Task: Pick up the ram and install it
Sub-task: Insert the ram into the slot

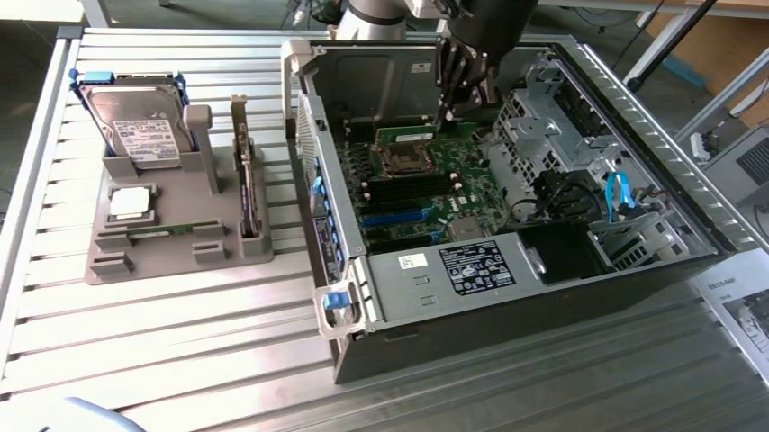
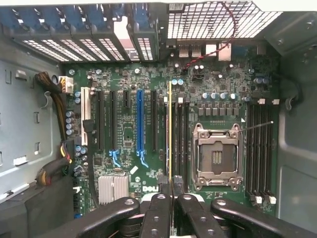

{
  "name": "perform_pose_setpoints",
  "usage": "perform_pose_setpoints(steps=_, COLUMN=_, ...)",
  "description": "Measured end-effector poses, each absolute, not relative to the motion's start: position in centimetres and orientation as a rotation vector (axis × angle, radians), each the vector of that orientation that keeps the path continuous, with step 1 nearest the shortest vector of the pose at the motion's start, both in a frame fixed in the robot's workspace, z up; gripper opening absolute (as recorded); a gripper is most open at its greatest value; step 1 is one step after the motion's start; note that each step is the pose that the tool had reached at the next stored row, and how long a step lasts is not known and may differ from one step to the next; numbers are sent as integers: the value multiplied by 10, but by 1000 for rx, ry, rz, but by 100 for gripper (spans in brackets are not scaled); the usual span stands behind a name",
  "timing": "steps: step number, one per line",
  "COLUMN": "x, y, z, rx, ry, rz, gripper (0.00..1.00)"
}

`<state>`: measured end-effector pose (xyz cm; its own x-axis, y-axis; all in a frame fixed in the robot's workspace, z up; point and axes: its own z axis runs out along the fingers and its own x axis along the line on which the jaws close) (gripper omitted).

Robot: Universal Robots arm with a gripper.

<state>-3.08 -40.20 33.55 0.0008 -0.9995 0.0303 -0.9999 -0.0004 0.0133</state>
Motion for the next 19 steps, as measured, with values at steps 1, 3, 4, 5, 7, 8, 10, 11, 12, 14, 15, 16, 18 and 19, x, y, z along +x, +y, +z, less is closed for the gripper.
perform_pose_setpoints(steps=1, x=-31, y=-402, z=334, rx=2200, ry=-2199, rz=19, gripper=12)
perform_pose_setpoints(steps=3, x=-31, y=-402, z=331, rx=2200, ry=-2199, rz=19, gripper=12)
perform_pose_setpoints(steps=4, x=-31, y=-402, z=330, rx=2200, ry=-2199, rz=19, gripper=12)
perform_pose_setpoints(steps=5, x=-31, y=-402, z=328, rx=2200, ry=-2199, rz=19, gripper=12)
perform_pose_setpoints(steps=7, x=-31, y=-402, z=326, rx=2200, ry=-2199, rz=19, gripper=12)
perform_pose_setpoints(steps=8, x=-31, y=-402, z=325, rx=2200, ry=-2199, rz=19, gripper=12)
perform_pose_setpoints(steps=10, x=-31, y=-402, z=323, rx=2200, ry=-2199, rz=19, gripper=12)
perform_pose_setpoints(steps=11, x=-31, y=-402, z=322, rx=2200, ry=-2199, rz=19, gripper=12)
perform_pose_setpoints(steps=12, x=-31, y=-402, z=321, rx=2200, ry=-2199, rz=19, gripper=12)
perform_pose_setpoints(steps=14, x=-31, y=-402, z=319, rx=2200, ry=-2199, rz=19, gripper=12)
perform_pose_setpoints(steps=15, x=-31, y=-402, z=318, rx=2200, ry=-2199, rz=19, gripper=12)
perform_pose_setpoints(steps=16, x=-31, y=-402, z=317, rx=2200, ry=-2199, rz=19, gripper=12)
perform_pose_setpoints(steps=18, x=-31, y=-402, z=316, rx=2200, ry=-2199, rz=19, gripper=12)
perform_pose_setpoints(steps=19, x=-31, y=-402, z=315, rx=2200, ry=-2199, rz=19, gripper=12)
